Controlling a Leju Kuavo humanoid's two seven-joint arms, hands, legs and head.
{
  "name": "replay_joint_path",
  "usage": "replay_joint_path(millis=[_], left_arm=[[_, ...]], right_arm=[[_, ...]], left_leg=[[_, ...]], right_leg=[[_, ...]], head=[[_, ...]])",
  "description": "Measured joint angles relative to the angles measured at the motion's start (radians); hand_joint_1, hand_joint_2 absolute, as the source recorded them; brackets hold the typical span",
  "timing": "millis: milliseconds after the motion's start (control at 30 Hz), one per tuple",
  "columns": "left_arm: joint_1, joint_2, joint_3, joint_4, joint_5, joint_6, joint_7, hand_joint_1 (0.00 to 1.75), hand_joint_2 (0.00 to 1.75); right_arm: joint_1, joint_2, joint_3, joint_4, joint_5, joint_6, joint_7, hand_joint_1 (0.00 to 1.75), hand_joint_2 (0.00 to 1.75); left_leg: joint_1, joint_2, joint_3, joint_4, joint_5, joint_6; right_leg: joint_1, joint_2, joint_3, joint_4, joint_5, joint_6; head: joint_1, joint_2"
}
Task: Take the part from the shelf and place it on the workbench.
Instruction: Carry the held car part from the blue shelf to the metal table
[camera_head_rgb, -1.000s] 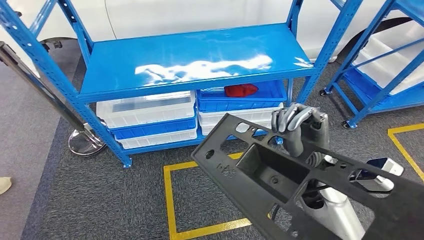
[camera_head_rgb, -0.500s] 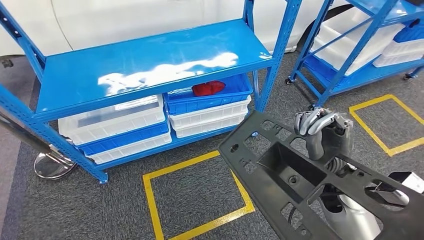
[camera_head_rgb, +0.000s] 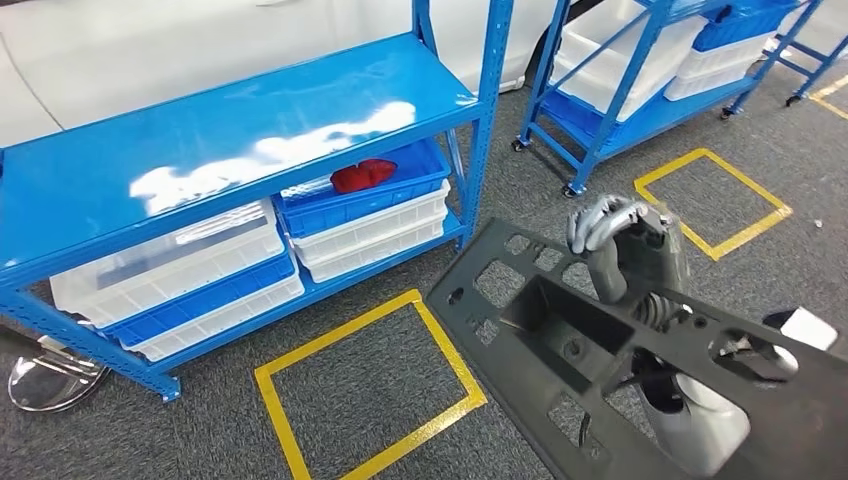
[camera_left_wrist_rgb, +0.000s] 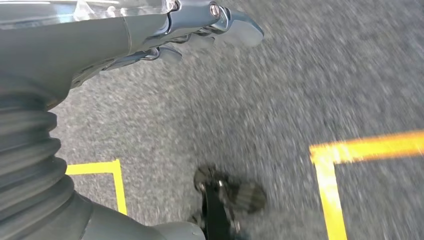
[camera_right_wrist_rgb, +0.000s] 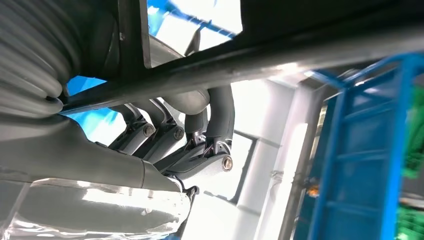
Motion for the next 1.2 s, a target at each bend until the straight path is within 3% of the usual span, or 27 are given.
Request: replay_joint_path(millis=[67,133,200,267,300,333,367,433,500,567,600,667,733,800,833,867,900,967,1000,1067,1133,1200], left_arm=[[-0.009,-0.007,-0.002,0.000,-0.002,-0.011,-0.003,0.00,1.75],[-0.018,-0.010,-0.008,-0.001,-0.007,-0.021,-0.006,0.00,1.75],[-0.020,-0.011,-0.018,-0.001,-0.011,-0.029,-0.013,0.00,1.75],[-0.018,-0.011,-0.026,-0.001,-0.012,-0.032,-0.021,0.00,1.75],[-0.018,-0.011,-0.028,-0.001,-0.012,-0.033,-0.023,0.00,1.75],[-0.018,-0.012,-0.030,-0.001,-0.012,-0.034,-0.025,0.00,1.75],[-0.019,-0.012,-0.032,-0.001,-0.012,-0.035,-0.028,0.00,1.75],[-0.018,-0.012,-0.036,-0.001,-0.012,-0.035,-0.032,0.00,1.75],[-0.016,-0.012,-0.042,-0.001,-0.011,-0.034,-0.035,0.00,1.75],[-0.018,-0.012,-0.048,-0.001,-0.011,-0.035,-0.040,0.00,1.75],[-0.019,-0.012,-0.050,-0.001,-0.012,-0.036,-0.042,0.00,1.75],[-0.020,-0.012,-0.052,-0.001,-0.012,-0.041,-0.045,0.00,1.75],[-0.019,-0.012,-0.055,-0.001,-0.012,-0.044,-0.045,0.00,1.75],[-0.018,-0.012,-0.057,-0.001,-0.009,-0.044,-0.044,0.00,1.75],[-0.018,-0.011,-0.057,-0.001,-0.007,-0.043,-0.043,0.00,1.75],[-0.018,-0.011,-0.057,-0.001,-0.005,-0.042,-0.042,0.00,1.75],[-0.018,-0.011,-0.058,-0.001,-0.003,-0.042,-0.043,0.00,1.75],[-0.018,-0.011,-0.058,-0.001,0.000,-0.040,-0.048,0.00,1.75],[-0.018,-0.011,-0.058,-0.001,0.003,-0.040,-0.052,0.00,1.75],[-0.019,-0.012,-0.058,-0.001,0.008,-0.042,-0.064,0.00,1.75],[-0.019,-0.013,-0.058,-0.001,0.015,-0.047,-0.075,0.00,1.75],[-0.017,-0.013,-0.058,-0.001,0.020,-0.054,-0.085,0.00,1.75]], right_arm=[[-0.071,0.001,0.020,0.064,0.013,-0.014,0.030,1.75,1.75],[-0.157,0.008,0.043,0.140,0.024,-0.029,0.055,1.75,1.75],[-0.257,0.025,0.070,0.233,0.039,-0.043,0.071,1.75,1.75],[-0.356,0.049,0.096,0.344,0.057,-0.051,0.078,1.75,1.75],[-0.399,0.061,0.106,0.399,0.067,-0.055,0.079,1.75,1.75],[-0.436,0.071,0.113,0.446,0.076,-0.060,0.079,1.75,1.75],[-0.467,0.079,0.118,0.487,0.085,-0.066,0.079,1.75,1.75],[-0.528,0.096,0.125,0.561,0.104,-0.078,0.078,1.75,1.75],[-0.597,0.119,0.134,0.649,0.131,-0.096,0.081,1.75,1.75],[-0.650,0.135,0.139,0.725,0.165,-0.123,0.089,1.75,1.75],[-0.667,0.137,0.140,0.749,0.183,-0.138,0.092,1.75,1.75],[-0.697,0.141,0.143,0.791,0.218,-0.172,0.095,1.75,1.75],[-0.718,0.145,0.147,0.820,0.249,-0.206,0.096,1.75,1.75],[-0.721,0.145,0.148,0.832,0.276,-0.236,0.097,1.75,1.75],[-0.720,0.145,0.148,0.835,0.288,-0.247,0.099,1.75,1.75],[-0.720,0.145,0.148,0.838,0.299,-0.256,0.100,1.75,1.75],[-0.719,0.145,0.147,0.838,0.310,-0.265,0.103,1.75,1.75],[-0.716,0.147,0.147,0.834,0.329,-0.277,0.106,1.75,1.75],[-0.711,0.149,0.146,0.828,0.336,-0.280,0.107,1.75,1.75],[-0.686,0.152,0.137,0.811,0.334,-0.266,0.105,1.75,1.75],[-0.650,0.155,0.127,0.783,0.303,-0.222,0.100,1.75,1.75],[-0.614,0.163,0.123,0.752,0.252,-0.158,0.095,1.75,1.75]], left_leg=[[0.001,0.013,0.001,0.000,-0.001,-0.012],[0.005,-0.017,-0.012,0.032,-0.025,-0.022],[0.008,-0.070,-0.064,0.144,-0.086,-0.027],[0.008,-0.091,-0.131,0.276,-0.132,-0.027],[0.008,-0.093,-0.147,0.301,-0.129,-0.026],[0.008,-0.094,-0.145,0.286,-0.107,-0.023],[0.008,-0.099,-0.127,0.236,-0.071,-0.019],[0.008,-0.137,-0.077,0.105,-0.001,-0.010],[0.007,-0.171,-0.055,0.038,0.022,-0.005],[0.006,-0.162,-0.054,0.027,0.023,0.001],[0.007,-0.152,-0.052,0.021,0.027,0.006],[0.010,-0.129,-0.047,0.011,0.033,0.018],[0.007,-0.105,-0.044,0.009,0.032,0.026],[0.006,-0.081,-0.042,0.011,0.028,0.027],[0.006,-0.070,-0.040,0.011,0.025,0.026],[0.006,-0.059,-0.037,0.012,0.022,0.024],[0.005,-0.048,-0.033,0.013,0.018,0.021],[0.001,-0.028,-0.027,0.015,0.008,0.012],[-0.001,-0.019,-0.024,0.015,0.005,0.007],[-0.003,0.000,-0.017,0.011,0.000,-0.003],[0.000,-0.014,-0.015,0.024,-0.018,-0.013],[0.004,-0.062,-0.049,0.107,-0.069,-0.018]], right_leg=[[0.001,0.022,-0.006,-0.001,0.007,-0.015],[-0.003,0.040,-0.009,-0.007,0.015,-0.030],[-0.004,0.059,-0.013,-0.009,0.021,-0.040],[0.001,0.084,-0.018,-0.008,0.024,-0.045],[0.003,0.097,-0.019,-0.007,0.025,-0.046],[0.005,0.108,-0.019,-0.005,0.026,-0.046],[0.006,0.118,-0.019,-0.003,0.025,-0.045],[0.008,0.137,-0.025,0.005,0.024,-0.041],[0.004,0.159,-0.040,0.013,0.028,-0.030],[-0.001,0.180,-0.051,0.011,0.035,-0.015],[0.000,0.172,-0.054,0.013,0.034,-0.010],[0.004,0.123,-0.079,0.063,0.004,0.000],[0.001,0.075,-0.141,0.189,-0.054,0.007],[-0.005,0.064,-0.193,0.287,-0.080,0.012],[-0.007,0.061,-0.193,0.284,-0.066,0.013],[-0.008,0.055,-0.172,0.240,-0.037,0.012],[-0.006,0.040,-0.134,0.166,-0.001,0.010],[0.006,0.005,-0.070,0.041,0.040,-0.002],[0.011,-0.003,-0.055,0.011,0.044,-0.009],[0.016,0.013,-0.054,0.002,0.042,-0.021],[0.012,0.034,-0.047,-0.008,0.045,-0.031],[0.005,0.054,-0.040,-0.016,0.048,-0.040]], head=[[-0.001,0.000],[-0.001,0.000],[-0.003,0.000],[-0.004,0.000],[-0.004,0.000],[-0.005,0.000],[-0.005,0.000],[-0.005,0.000],[-0.006,0.000],[-0.006,0.000],[-0.006,0.000],[-0.002,0.000],[0.002,0.000],[0.002,0.000],[0.003,0.000],[0.003,0.000],[0.003,0.000],[0.002,0.000],[0.002,0.000],[0.001,0.000],[0.002,0.000],[-0.001,0.000]])
